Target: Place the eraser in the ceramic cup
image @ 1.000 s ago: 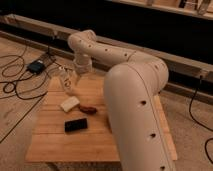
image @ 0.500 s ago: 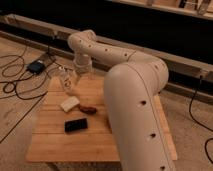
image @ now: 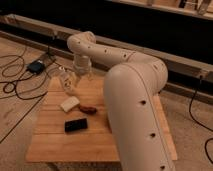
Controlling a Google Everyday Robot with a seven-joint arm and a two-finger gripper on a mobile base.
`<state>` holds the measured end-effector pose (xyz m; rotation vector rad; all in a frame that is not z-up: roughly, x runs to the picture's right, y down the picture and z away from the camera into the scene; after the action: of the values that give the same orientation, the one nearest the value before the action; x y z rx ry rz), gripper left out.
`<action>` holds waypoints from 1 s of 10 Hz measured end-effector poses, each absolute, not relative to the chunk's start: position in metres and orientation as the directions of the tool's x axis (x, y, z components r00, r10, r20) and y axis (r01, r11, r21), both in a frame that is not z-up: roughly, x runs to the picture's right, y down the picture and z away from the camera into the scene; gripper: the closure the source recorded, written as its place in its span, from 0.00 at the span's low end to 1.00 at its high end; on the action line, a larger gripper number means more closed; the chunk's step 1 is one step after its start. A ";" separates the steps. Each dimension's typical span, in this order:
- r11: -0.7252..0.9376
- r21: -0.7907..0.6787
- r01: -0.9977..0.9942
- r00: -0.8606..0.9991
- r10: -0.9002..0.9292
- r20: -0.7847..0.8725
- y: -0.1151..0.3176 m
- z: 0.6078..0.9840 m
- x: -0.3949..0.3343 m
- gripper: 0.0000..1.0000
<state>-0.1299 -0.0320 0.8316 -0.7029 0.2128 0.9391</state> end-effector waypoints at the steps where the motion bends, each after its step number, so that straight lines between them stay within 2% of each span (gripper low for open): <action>1: 0.441 -0.471 -0.764 0.637 0.632 -0.442 -0.027 0.829 -0.128 0.35; 6: 0.654 -0.532 -0.538 0.843 0.426 -0.328 0.022 0.805 -0.128 0.35; 10: 0.724 -0.564 -0.398 0.918 0.315 -0.243 0.083 0.803 -0.145 0.35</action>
<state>-0.1449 0.0825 0.8034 -0.6519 0.1332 0.3944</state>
